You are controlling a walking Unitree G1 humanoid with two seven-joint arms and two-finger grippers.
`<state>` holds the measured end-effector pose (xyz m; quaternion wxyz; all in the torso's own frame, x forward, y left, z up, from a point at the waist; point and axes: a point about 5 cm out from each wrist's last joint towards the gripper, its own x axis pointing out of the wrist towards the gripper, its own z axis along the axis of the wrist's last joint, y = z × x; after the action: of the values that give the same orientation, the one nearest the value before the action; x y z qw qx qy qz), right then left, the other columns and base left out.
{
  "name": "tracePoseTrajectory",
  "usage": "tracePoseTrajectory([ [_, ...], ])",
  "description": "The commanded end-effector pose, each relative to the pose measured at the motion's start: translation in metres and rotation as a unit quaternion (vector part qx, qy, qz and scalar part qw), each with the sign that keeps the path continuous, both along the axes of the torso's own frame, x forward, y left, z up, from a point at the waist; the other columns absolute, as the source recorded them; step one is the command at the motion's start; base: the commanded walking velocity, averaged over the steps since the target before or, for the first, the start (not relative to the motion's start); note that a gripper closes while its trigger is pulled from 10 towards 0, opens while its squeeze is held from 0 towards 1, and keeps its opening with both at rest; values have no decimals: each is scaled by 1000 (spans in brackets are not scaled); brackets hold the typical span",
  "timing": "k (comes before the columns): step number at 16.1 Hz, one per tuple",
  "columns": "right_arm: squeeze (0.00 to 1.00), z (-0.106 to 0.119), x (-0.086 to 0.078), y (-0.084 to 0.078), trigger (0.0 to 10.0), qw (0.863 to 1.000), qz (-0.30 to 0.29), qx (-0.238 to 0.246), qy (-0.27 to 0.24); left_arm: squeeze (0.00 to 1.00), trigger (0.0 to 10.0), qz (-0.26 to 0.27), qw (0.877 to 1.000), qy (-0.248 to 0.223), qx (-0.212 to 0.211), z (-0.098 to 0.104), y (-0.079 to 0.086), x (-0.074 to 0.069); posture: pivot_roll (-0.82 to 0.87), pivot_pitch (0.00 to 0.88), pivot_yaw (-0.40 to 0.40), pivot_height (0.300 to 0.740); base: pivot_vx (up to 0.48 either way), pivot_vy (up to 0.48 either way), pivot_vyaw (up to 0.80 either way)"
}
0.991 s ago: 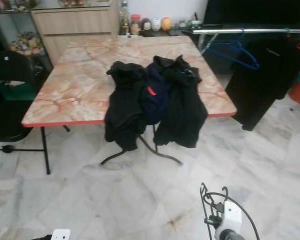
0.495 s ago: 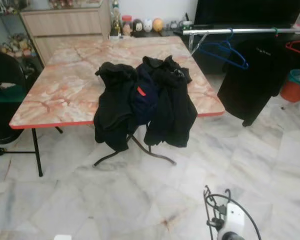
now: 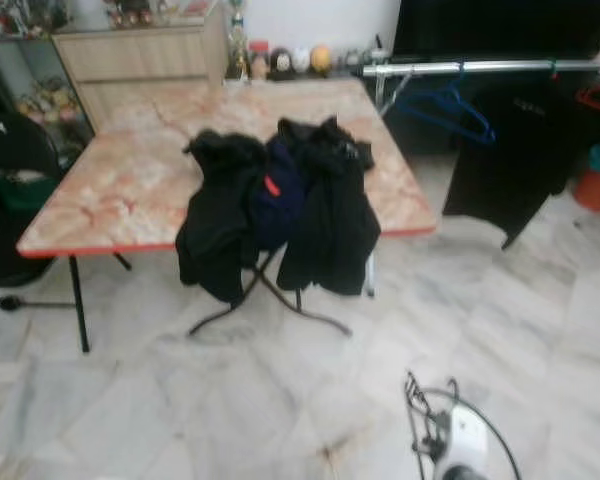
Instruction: Hang hanger
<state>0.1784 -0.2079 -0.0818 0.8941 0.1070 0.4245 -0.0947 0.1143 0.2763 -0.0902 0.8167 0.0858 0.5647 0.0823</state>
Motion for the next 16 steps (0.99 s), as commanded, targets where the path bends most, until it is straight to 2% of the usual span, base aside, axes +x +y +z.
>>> tracePoseTrajectory([
  [1, 0, 0, 3, 7, 10000, 1000, 3, 6, -5, 0, 10000, -2, 1000, 5, 14, 5, 14, -2, 27, 0, -8, 719, 0, -480, 0],
  [6, 0, 0, 2, 8, 10000, 1000, 2, 9, -4, 0, 10000, -6, 1000, 6, 17, 6, 16, -1, 28, 0, -10, 719, 0, -480, 0],
  [11, 0, 0, 3, 11, 10000, 1000, 4, 12, -5, 0, 10000, -15, 1000, 1, 9, 3, 1, 10, 29, 0, -8, 719, 0, -480, 0],
  [16, 0, 0, 4, 12, 10000, 1000, 5, 13, -5, 0, 10000, -20, 1000, -2, 4, 2, -6, 14, 31, 0, -11, 719, 0, -480, 0],
])
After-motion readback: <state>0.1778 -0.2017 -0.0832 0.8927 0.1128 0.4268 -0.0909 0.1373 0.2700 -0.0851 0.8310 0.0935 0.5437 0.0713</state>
